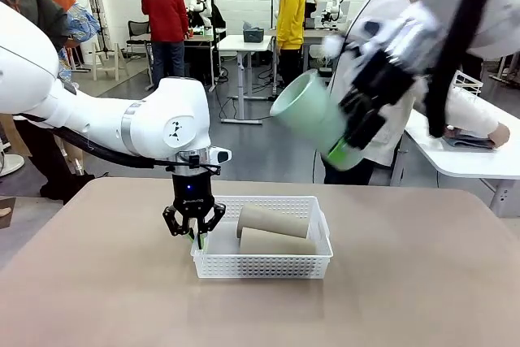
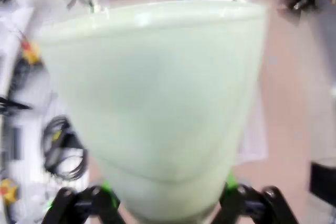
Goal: Clean and organize the cups into the basket.
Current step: Pick up the Reusable plastic cup from the right side of the table and stack it inside the Organizing basket in the center of the table.
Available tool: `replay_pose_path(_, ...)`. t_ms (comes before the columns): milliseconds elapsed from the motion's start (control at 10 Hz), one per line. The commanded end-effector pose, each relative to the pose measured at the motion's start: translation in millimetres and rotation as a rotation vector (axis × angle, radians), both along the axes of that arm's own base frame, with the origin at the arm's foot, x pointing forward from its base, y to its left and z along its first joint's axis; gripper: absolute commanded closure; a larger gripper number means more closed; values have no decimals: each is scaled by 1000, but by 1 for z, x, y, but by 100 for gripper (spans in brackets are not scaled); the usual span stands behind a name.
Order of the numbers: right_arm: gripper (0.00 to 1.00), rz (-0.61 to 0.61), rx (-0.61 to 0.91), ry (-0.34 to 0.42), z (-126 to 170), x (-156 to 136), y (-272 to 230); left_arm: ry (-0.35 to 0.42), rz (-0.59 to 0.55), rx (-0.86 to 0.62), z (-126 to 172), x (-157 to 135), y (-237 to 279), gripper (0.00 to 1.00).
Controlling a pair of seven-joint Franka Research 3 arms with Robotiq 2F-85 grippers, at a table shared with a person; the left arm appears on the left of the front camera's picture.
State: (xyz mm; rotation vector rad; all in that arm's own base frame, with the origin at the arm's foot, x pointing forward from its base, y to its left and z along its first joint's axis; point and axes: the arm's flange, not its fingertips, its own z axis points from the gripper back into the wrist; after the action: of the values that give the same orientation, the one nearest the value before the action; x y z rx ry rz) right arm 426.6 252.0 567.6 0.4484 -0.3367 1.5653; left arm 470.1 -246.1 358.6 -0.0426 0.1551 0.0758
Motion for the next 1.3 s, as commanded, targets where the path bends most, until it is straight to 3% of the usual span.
replay_pose_path(0,20,50,-187,58,-26,24,32,-9,2,-3,2,0,0,100)
replay_pose_path(400,20,96,-397,109,-85,37,77,-9,2,-3,2,0,0,100)
replay_pose_path(800,20,86,-431,81,-125,71,73,-9,2,-3,2,0,0,100)
replay_pose_path(1200,20,82,-435,9,-158,87,82,-9,2,-3,2,0,0,100)
